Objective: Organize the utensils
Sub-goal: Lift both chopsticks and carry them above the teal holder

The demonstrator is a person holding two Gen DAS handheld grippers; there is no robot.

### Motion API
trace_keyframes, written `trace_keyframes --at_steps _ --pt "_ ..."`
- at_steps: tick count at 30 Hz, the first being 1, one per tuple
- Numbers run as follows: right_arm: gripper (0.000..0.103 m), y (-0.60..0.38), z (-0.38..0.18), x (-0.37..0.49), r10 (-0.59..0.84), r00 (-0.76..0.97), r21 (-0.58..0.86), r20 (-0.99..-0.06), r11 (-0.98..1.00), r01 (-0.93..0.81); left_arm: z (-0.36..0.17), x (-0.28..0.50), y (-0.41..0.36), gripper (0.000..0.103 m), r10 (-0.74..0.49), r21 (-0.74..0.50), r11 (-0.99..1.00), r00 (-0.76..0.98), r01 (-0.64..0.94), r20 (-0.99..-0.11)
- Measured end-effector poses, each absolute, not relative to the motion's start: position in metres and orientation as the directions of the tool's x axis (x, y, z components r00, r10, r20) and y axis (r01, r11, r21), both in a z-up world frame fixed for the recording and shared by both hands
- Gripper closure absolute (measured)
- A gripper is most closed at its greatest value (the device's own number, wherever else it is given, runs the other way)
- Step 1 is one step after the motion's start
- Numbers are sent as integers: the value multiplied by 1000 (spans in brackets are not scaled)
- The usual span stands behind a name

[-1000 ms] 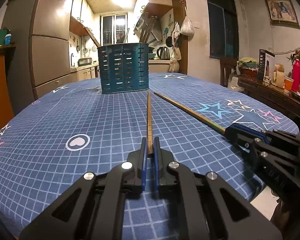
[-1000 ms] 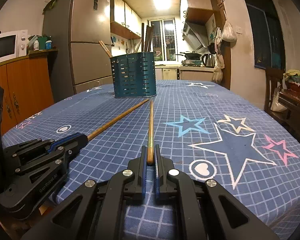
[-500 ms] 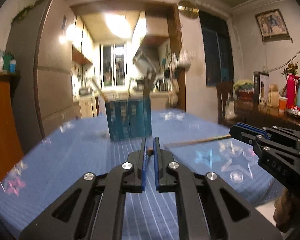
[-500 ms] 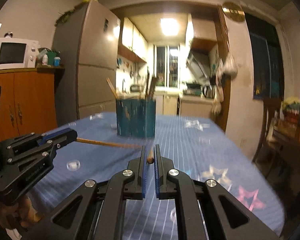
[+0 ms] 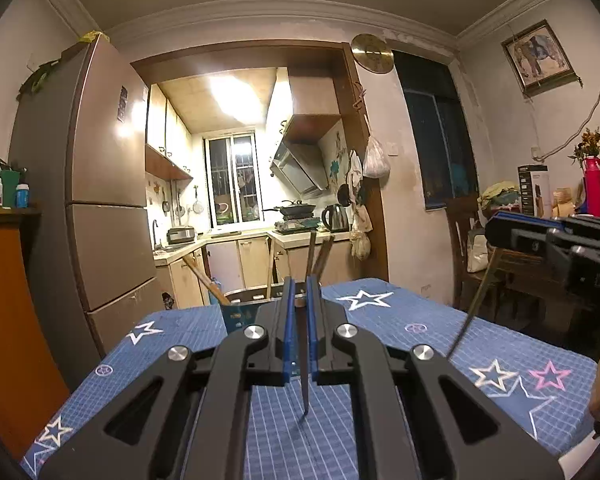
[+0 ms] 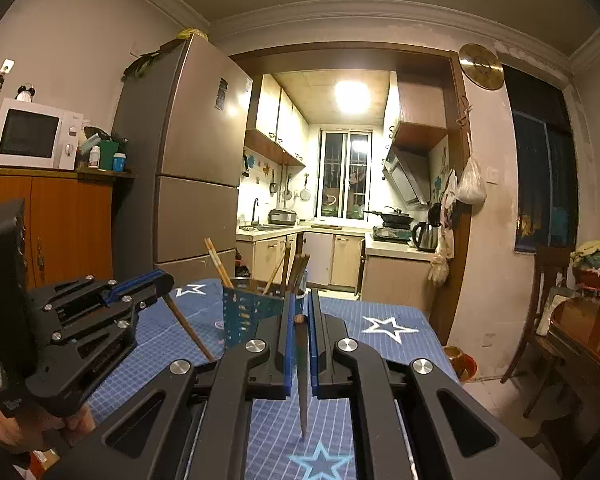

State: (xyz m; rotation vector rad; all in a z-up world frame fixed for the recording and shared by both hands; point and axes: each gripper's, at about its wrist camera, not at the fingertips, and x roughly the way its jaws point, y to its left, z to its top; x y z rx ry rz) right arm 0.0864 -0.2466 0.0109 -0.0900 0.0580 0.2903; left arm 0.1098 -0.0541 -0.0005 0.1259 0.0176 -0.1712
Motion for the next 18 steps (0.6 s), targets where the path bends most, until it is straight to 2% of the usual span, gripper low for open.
trace_keyframes --at_steps 11,18 --pt "96 -248 35 124 331 939 -31 -94 942 -336 26 122 -53 99 -182 145 972 983 184 -26" --pt "96 -247 57 147 362 926 10 -106 932 -363 53 138 -42 99 -213 123 968 974 221 -74"
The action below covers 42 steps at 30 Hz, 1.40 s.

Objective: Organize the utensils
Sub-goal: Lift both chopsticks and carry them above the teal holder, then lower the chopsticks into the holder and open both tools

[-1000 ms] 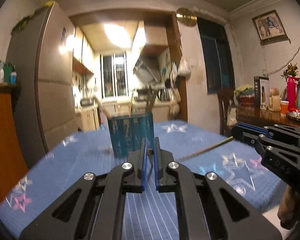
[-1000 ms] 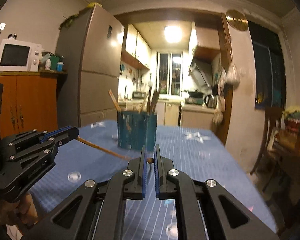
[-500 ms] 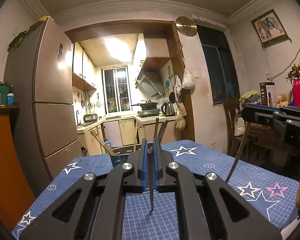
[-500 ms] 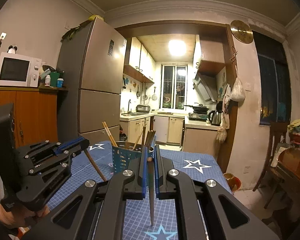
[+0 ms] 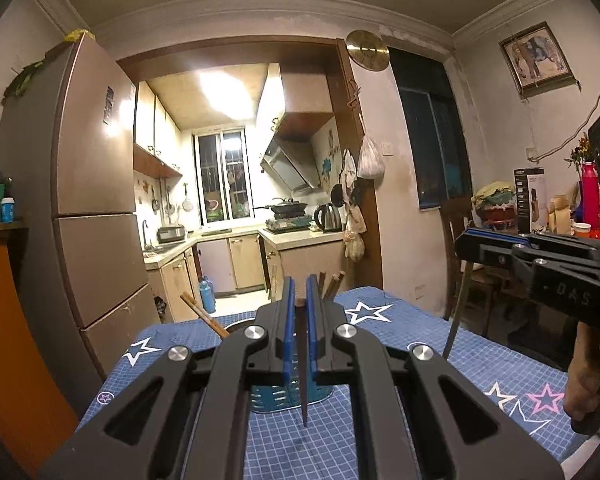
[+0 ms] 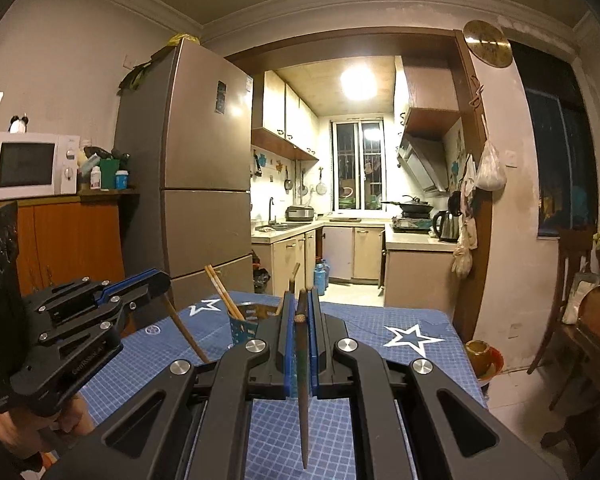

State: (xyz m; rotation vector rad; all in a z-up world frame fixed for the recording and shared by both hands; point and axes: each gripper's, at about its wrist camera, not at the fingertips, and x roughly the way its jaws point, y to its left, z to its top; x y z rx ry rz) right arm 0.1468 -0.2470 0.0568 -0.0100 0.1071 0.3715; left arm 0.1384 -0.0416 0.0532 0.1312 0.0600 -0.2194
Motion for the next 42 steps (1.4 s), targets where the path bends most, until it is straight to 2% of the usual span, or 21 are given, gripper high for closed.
trace_keyframes --at_steps 16,25,35,42 --pt "96 -229 143 200 439 891 69 -111 898 -434 130 193 2 99 -214 23 975 966 219 -147" --pt "96 -197 189 222 468 878 33 -98 884 -467 159 203 -7 99 -208 67 972 961 223 -182" --pt "96 -172 223 249 477 877 7 -63 879 -478 198 219 3 99 -183 61 979 973 193 -141" --pt "96 -160 215 280 459 884 2 -92 887 -461 203 238 2 99 -187 40 980 974 194 -128"
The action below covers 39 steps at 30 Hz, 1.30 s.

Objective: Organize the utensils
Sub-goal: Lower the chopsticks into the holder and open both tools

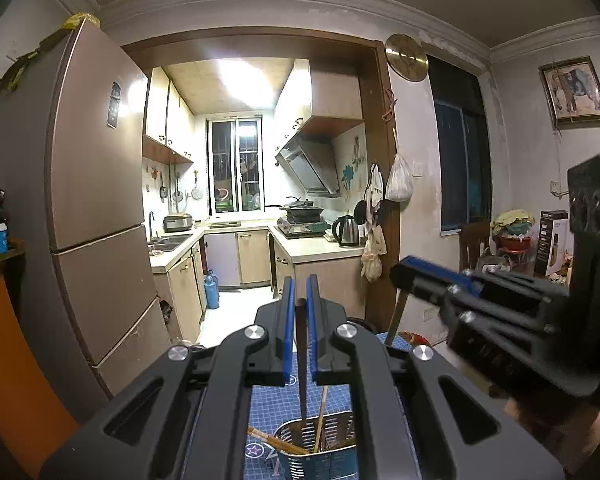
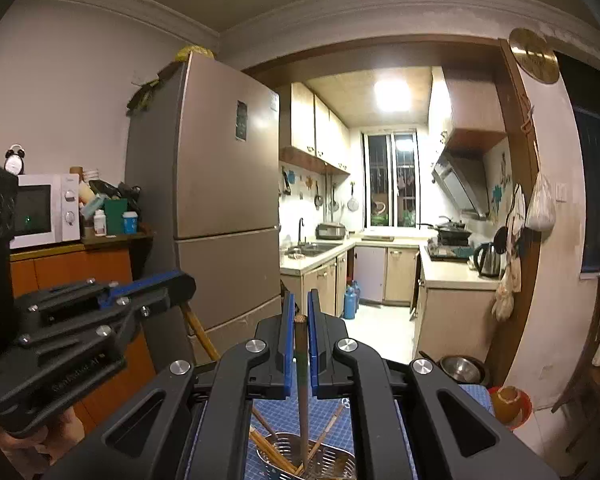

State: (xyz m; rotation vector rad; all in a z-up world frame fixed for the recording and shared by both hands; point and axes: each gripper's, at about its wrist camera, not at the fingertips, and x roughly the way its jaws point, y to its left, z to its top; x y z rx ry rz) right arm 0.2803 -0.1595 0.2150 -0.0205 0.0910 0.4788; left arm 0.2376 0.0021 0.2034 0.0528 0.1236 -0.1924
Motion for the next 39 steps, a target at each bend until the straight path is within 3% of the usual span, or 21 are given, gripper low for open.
trace_keyframes --at_steps 15,39 --pt "96 -159 173 337 428 886 17 -178 902 -432 158 292 -2 99 -183 27 981 957 194 -225" --pt "96 -158 152 355 414 884 -2 -216 906 -424 139 307 -2 99 -163 19 984 948 175 -272"
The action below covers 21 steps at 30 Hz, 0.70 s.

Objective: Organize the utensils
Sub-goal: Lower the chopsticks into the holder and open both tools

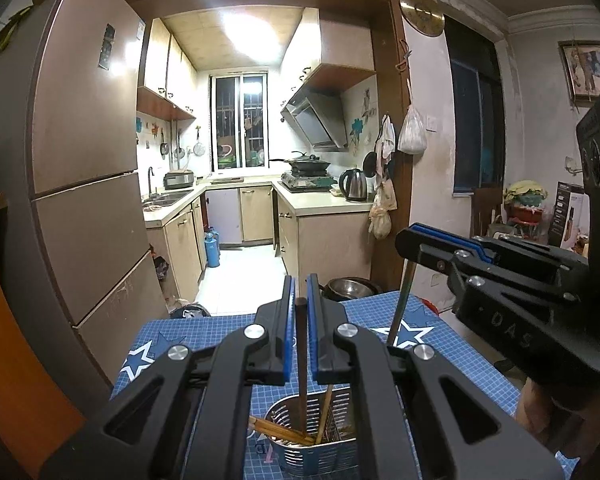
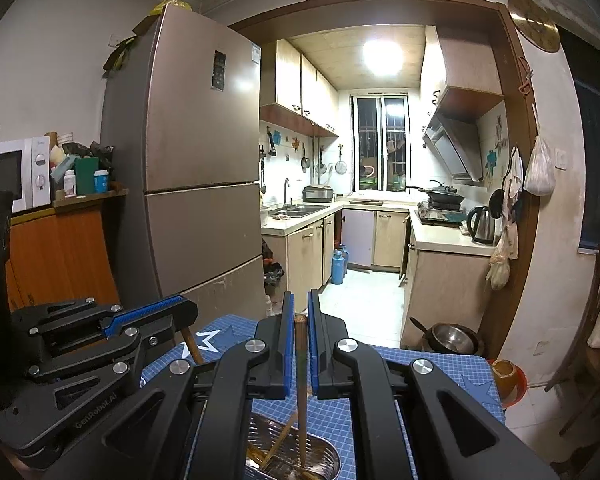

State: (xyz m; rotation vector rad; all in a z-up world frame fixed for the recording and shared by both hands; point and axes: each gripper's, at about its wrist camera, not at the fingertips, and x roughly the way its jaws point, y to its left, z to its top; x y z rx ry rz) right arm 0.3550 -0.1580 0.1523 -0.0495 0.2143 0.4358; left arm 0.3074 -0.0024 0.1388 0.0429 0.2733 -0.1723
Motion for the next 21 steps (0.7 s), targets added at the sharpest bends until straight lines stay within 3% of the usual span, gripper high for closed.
trace_keyframes --at_steps 13,14,15,16,18,21 --pt "94 -157 151 355 416 884 -5 -214 904 -426 140 313 0 99 -170 1 985 953 175 -250" --pt "90 -156 151 355 415 885 -6 -211 905 -426 139 313 1 98 -173 -6 984 954 177 -247" --pt "70 -157 152 354 419 884 -2 -206 903 -429 138 314 2 97 -173 -10 984 953 176 -248" --pt "56 -158 152 353 420 886 -1 -195 903 -429 138 314 3 87 -172 -13 985 954 174 -245" --pt "55 -160 154 350 422 888 -3 -182 903 -430 138 313 4 71 -160 -14 987 959 161 -233" --pt "52 -162 158 346 421 891 -3 -168 904 -428 140 310 5 66 -161 -15 987 960 162 -227"
